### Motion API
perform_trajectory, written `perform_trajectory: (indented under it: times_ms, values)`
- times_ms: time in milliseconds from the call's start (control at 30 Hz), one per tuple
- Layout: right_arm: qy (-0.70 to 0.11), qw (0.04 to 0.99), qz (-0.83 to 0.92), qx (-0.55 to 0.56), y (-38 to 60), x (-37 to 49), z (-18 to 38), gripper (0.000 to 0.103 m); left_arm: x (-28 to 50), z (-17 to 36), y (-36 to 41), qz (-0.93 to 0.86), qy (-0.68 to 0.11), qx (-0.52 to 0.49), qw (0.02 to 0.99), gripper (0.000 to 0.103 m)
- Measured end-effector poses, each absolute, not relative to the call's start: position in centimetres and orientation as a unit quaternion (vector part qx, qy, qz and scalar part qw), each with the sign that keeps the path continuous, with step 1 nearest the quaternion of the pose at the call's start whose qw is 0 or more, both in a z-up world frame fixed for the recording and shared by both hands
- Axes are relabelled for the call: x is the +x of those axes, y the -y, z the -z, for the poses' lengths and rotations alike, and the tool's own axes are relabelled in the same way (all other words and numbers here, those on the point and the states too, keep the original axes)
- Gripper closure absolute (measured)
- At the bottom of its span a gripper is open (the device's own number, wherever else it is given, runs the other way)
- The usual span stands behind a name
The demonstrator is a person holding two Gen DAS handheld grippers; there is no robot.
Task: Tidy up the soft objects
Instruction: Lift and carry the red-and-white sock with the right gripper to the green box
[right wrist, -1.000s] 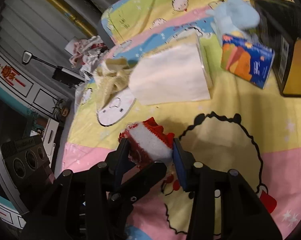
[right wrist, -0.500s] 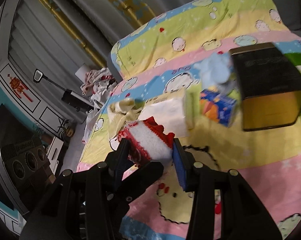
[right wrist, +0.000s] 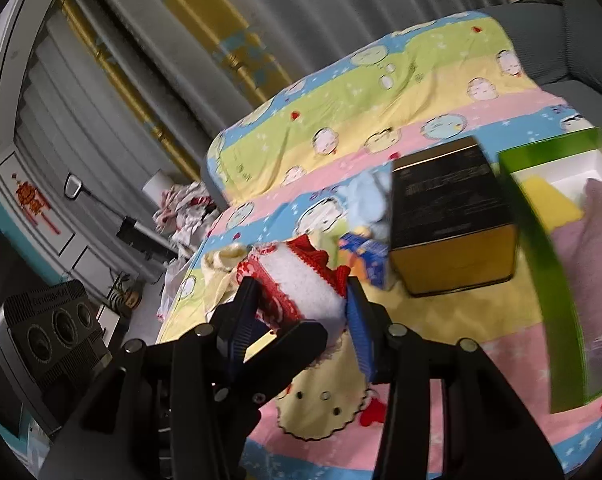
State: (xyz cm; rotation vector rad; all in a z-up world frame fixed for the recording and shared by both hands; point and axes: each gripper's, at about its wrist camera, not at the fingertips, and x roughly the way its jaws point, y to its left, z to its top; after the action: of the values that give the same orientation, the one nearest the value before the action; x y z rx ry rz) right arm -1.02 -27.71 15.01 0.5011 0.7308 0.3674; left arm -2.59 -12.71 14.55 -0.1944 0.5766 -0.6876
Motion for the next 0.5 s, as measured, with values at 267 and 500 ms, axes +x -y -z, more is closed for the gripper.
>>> perform_trajectory:
  times_ms: [267, 500]
  values:
    - [-0.331, 0.893, -0.127, 0.278, 32.9, -2.1, -15.2, 0.059, -1.9, -14.8, 18.2, 0.369, -0.287, -0.080, 0.880, 0.057]
    - [-0.310, 0.898, -0.070, 0.306, 37.4, -3.5, -15.0, 0.058, -1.5, -14.7, 23.1, 0.414, -0.301, -0.066, 0.857, 0.057]
